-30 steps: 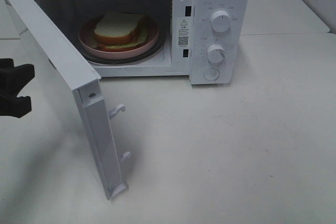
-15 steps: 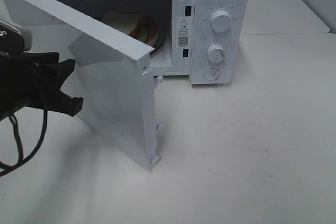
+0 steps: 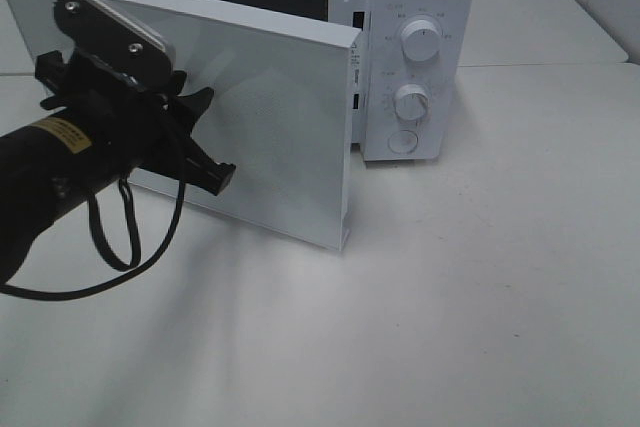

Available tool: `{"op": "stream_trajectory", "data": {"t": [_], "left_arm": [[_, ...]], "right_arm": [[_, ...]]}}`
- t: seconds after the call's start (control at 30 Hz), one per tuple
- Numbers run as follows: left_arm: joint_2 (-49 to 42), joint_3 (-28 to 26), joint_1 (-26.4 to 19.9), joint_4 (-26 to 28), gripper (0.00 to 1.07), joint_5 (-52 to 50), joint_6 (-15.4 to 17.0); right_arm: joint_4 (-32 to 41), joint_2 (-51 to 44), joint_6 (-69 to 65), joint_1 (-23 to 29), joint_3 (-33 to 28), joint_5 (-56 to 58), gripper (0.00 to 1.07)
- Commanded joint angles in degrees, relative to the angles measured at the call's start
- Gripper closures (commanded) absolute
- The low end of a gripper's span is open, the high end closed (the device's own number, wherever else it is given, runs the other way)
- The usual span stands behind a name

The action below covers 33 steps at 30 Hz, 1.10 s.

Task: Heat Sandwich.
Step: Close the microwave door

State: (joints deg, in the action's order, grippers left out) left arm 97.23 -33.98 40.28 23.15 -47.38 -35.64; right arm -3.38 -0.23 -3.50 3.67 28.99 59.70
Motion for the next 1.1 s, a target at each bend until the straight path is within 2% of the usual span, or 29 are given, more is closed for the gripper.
{"op": "stream_trajectory", "data": {"t": [0.03,0.13,0.2,0.33,0.43,0.5,0.6,0.73,1.1], "left_arm": [[1.83,-2.58,0.92,1.20,0.84,-0.46,-3.84],[2.69,-3.67,1.20,1.38,0.89,-0.34,-5.39],[3.55,-4.93,1.49,1.38,0.94,-0.29,-7.62],[4.93,-6.47,1.49,2.52,0.99,-0.46,-8.77],[5.67,-7.56,1.49,4.13,1.02,-0.57,-8.65],[6.93,-9.80,1.49,7.16,1.07,-0.74,-7.85],[7.96,-11.34,1.72,8.48,1.07,-0.86,-7.51],[11.46,-16.16,4.30,14.61,1.07,-3.67,-6.88],[17.53,-23.55,8.25,22.12,1.07,-6.70,-6.02]], "right_arm": [[-0.23,-1.49,0.57,-0.17,-0.17,-0.23,0.59],[-0.23,-1.49,0.57,-0.17,-0.17,-0.23,0.60],[-0.23,-1.49,0.57,-0.17,-0.17,-0.23,0.61],[-0.23,-1.49,0.57,-0.17,-0.17,-0.23,0.61],[-0.23,-1.49,0.57,-0.17,-0.17,-0.23,0.61],[-0.23,-1.49,0.57,-0.17,-0.17,-0.23,0.61],[-0.23,-1.49,0.57,-0.17,-0.17,-0.23,0.61],[-0.34,-1.49,0.46,-0.17,-0.17,-0.23,0.61],[-0.34,-1.49,0.46,-0.17,-0.17,-0.23,0.61]]}}
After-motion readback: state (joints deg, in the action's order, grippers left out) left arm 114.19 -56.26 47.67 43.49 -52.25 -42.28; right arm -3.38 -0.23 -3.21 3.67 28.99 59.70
